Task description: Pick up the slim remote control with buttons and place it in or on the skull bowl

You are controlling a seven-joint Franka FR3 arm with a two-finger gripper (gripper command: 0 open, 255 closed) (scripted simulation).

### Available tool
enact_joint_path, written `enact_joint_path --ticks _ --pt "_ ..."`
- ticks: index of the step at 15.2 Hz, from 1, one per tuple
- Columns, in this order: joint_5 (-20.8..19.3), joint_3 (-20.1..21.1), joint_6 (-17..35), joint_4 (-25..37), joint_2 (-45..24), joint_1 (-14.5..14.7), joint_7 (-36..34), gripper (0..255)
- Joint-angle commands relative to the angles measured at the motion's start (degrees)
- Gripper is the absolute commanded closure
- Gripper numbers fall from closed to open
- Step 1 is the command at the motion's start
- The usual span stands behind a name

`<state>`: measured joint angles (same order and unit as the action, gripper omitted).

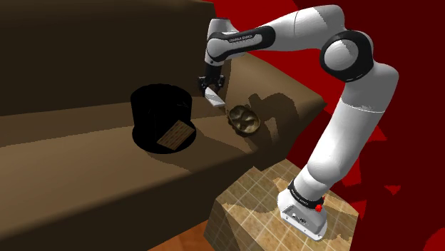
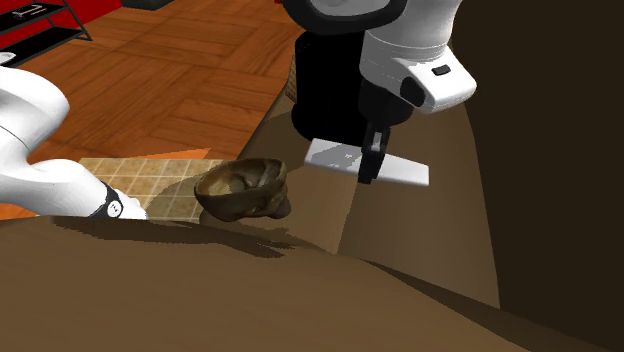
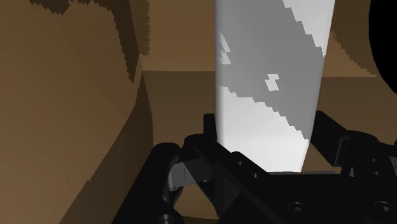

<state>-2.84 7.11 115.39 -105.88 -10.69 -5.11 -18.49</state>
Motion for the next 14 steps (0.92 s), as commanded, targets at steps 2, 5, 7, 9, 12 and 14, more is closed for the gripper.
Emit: enact_joint_path --ticks 2,5,7,9,12,14 --pt "0.1 0.1 -2.2 1.6 0.6 0.0 0.1 255" --pt "0.2 0.1 -4.4 3.2 1.1 0.0 0.2 255" --pt "0.3 0.1 -5.8 4.4 1.5 0.0 0.2 255" --pt "0.4 0.1 -7.3 5.6 1.7 0.0 0.3 255" --pt "0.4 0.1 -9.5 7.5 2.0 0.0 0.4 255" --pt "0.5 0.1 -11.0 8.8 2.2 0.0 0.4 255"
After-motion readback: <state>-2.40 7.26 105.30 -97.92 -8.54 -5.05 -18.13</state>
